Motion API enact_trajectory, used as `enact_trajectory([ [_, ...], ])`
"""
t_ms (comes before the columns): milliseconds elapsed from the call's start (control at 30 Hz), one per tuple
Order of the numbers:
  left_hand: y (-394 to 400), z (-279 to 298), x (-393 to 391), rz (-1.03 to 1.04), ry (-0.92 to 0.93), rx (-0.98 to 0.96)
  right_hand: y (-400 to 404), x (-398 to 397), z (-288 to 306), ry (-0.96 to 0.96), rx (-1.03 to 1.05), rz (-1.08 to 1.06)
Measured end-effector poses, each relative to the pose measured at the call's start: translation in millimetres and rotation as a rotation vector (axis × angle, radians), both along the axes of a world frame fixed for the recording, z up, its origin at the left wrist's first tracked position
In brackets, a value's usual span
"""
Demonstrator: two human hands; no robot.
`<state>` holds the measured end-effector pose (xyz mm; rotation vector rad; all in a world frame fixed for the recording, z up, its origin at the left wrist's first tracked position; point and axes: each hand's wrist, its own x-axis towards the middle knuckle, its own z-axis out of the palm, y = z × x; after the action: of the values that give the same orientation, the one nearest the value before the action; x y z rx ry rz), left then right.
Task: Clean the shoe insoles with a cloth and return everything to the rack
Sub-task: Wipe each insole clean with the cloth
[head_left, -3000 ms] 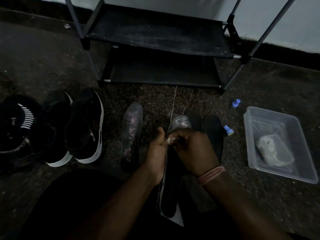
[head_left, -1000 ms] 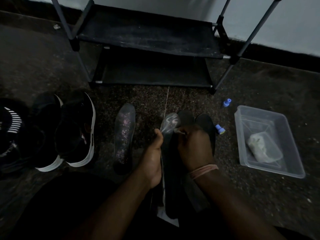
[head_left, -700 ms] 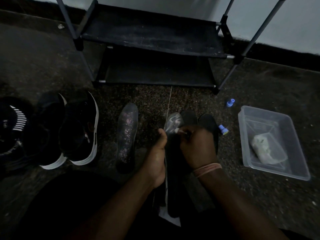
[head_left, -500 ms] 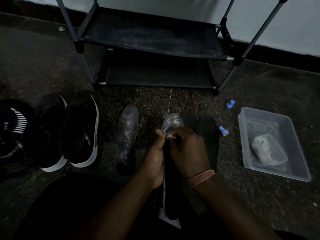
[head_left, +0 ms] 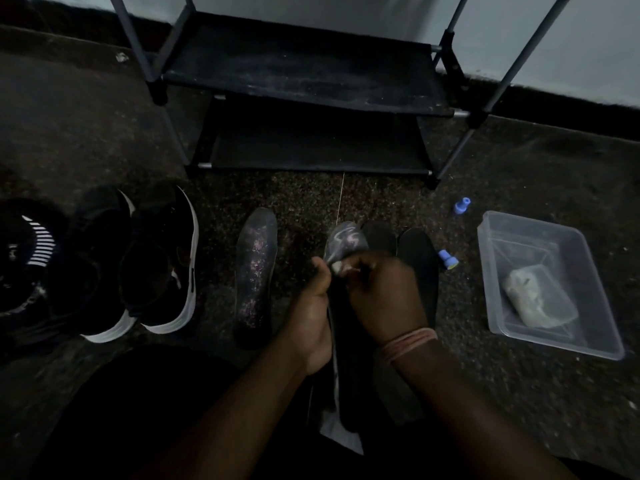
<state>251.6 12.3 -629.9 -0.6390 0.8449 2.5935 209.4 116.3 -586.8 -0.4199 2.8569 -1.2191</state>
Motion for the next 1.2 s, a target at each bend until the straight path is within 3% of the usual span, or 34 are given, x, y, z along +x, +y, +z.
enact_trajectory([
  [167,5.1,1.6,1.4,-0.062,0.028,0.046,20.9,-15.0,-1.5,0.146,0.091,-0.192],
  [367,-6.0,5.1,-2.5,-0.018,0.052,0.145,26.2,-24.4,-2.1,-0.031,-0.237,-0.348],
  [467,-10.6,3.9,-2.5,0.001,0.082,0.212,22.6,-22.0,3.3,-0.185,-0.438,-0.288],
  [700,-11.3,-1.4,-7.3,-0.032,0.048,0.239,8.6,-10.5,-0.8,-0.157,-0.258,-0.052],
  [1000,-13.4,-8.4,-11.7,0.131,-0.036,0.172,-12.6,17.3,10.5,-0.035,-0.077,0.261],
  [1200,-8.8,-0.9,-9.5,0.123,-0.006,0.184,-0.6,5.3,7.7,0.022,-0.031,0.096],
])
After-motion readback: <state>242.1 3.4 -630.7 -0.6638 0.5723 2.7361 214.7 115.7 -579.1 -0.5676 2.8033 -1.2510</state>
